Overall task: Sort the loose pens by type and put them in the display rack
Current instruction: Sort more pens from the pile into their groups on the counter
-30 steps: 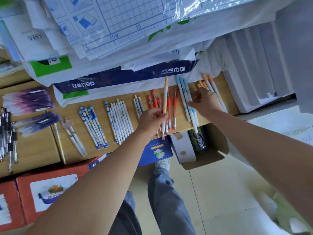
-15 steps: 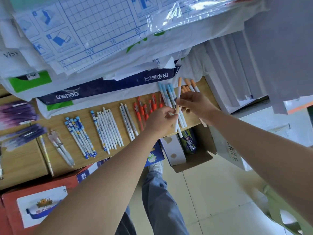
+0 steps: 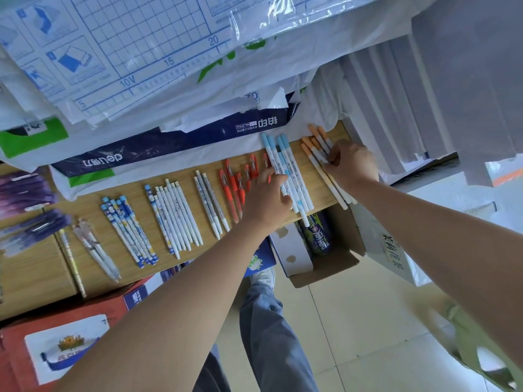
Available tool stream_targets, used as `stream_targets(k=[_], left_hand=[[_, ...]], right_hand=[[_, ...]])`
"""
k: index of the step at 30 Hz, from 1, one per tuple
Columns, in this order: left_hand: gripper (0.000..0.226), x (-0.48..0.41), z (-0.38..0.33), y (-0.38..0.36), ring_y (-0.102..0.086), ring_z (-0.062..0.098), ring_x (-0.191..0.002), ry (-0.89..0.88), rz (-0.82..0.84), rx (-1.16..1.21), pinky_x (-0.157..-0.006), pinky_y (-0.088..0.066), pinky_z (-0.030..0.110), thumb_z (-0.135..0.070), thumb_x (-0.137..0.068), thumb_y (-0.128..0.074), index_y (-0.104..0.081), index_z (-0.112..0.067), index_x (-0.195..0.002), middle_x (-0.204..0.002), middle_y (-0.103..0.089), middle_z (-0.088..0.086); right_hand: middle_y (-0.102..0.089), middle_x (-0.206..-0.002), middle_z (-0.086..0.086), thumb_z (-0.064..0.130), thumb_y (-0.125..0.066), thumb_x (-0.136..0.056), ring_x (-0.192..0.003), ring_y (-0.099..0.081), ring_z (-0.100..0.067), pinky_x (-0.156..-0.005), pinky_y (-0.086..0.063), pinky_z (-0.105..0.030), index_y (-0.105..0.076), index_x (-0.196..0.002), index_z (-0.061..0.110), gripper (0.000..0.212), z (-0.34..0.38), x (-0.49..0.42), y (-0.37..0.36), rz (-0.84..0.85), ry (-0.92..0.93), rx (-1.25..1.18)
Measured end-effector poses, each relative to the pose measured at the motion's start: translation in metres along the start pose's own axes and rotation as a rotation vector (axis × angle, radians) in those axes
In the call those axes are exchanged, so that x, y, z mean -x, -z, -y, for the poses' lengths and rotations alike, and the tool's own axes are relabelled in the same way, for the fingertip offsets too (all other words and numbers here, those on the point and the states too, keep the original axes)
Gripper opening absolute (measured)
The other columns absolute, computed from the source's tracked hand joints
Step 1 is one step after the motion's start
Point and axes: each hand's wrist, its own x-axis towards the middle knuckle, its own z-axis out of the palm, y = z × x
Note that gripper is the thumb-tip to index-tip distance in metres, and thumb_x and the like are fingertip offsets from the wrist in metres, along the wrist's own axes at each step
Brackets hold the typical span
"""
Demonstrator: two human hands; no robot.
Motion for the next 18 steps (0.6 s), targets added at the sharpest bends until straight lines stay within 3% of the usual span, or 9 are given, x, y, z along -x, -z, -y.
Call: stream_targets(k=[5,7,9,10,12,14,18], left_hand=[[0.039,0.009,0.005,0.01,-0.038,0.023,-0.13,-0.019,-0.027,0.028,-0.109,-0.033,0.036,-0.018,-0.093,-0.054,-0.053,-0.018,-0.132,-0.139,-0.045,0.005],[0.034,0.016,0.006,0.018,-0.044,0.02,-0.124,-0.034,-0.056,0.05,-0.104,-0.037,0.033,-0.014,-0.093,-0.053,-0.058,-0.015,-0.127,-0.13,-0.054,0.004],[0.029,0.027,0.009,0.03,-0.054,0.018,-0.112,-0.045,-0.098,0.086,-0.097,-0.044,0.033,-0.011,-0.093,-0.054,-0.064,-0.013,-0.119,-0.118,-0.062,0.004],[0.026,0.034,0.014,0.037,-0.058,0.017,-0.107,-0.041,-0.12,0.115,-0.094,-0.047,0.034,-0.01,-0.093,-0.053,-0.066,-0.013,-0.116,-0.115,-0.064,0.003],[0.023,0.05,0.028,0.053,-0.061,0.016,-0.102,-0.004,-0.145,0.163,-0.091,-0.05,0.034,-0.011,-0.095,-0.051,-0.066,-0.014,-0.112,-0.111,-0.067,0.001],[0.02,0.069,0.05,0.069,-0.063,0.015,-0.096,0.049,-0.173,0.175,-0.086,-0.05,0.034,-0.014,-0.096,-0.05,-0.066,-0.015,-0.109,-0.108,-0.068,-0.001],[0.018,0.112,0.113,0.101,-0.059,0.02,-0.072,0.176,-0.262,0.151,-0.062,-0.04,0.03,-0.016,-0.096,-0.047,-0.064,-0.015,-0.101,-0.09,-0.067,-0.002]], right_hand=[[-0.067,-0.09,-0.004,0.019,-0.068,-0.082,-0.078,-0.06,-0.021,-0.062,-0.049,-0.031,-0.063,-0.094,0.015,0.014,0.008,0.008,0.006,-0.016,0.025,-0.116],[-0.068,-0.092,0.002,0.018,-0.069,-0.083,-0.088,-0.063,-0.016,-0.078,-0.054,-0.035,-0.063,-0.092,0.016,0.011,0.021,0.015,0.009,0.018,0.101,-0.212],[-0.066,-0.092,0.008,0.018,-0.068,-0.085,-0.115,-0.054,-0.005,-0.1,-0.044,-0.03,-0.064,-0.09,0.014,0.007,0.042,0.022,0.01,0.065,0.201,-0.255],[-0.064,-0.084,0.01,0.02,-0.067,-0.087,-0.112,-0.054,-0.002,-0.1,-0.041,-0.026,-0.065,-0.091,0.014,0.007,0.057,0.027,0.009,0.087,0.24,-0.252],[-0.059,-0.072,0.011,0.022,-0.065,-0.089,-0.079,-0.06,-0.003,-0.071,-0.046,-0.022,-0.065,-0.092,0.014,0.009,0.09,0.039,0.007,0.117,0.273,-0.261],[-0.063,-0.075,0.004,0.021,-0.063,-0.091,-0.068,-0.059,-0.01,-0.058,-0.046,-0.023,-0.065,-0.094,0.014,0.008,0.127,0.053,0.0,0.138,0.318,-0.259],[-0.069,-0.087,-0.002,0.022,-0.061,-0.091,-0.079,-0.065,-0.018,-0.074,-0.055,-0.032,-0.066,-0.097,0.013,0.012,0.203,0.085,-0.022,0.208,0.413,-0.242]])
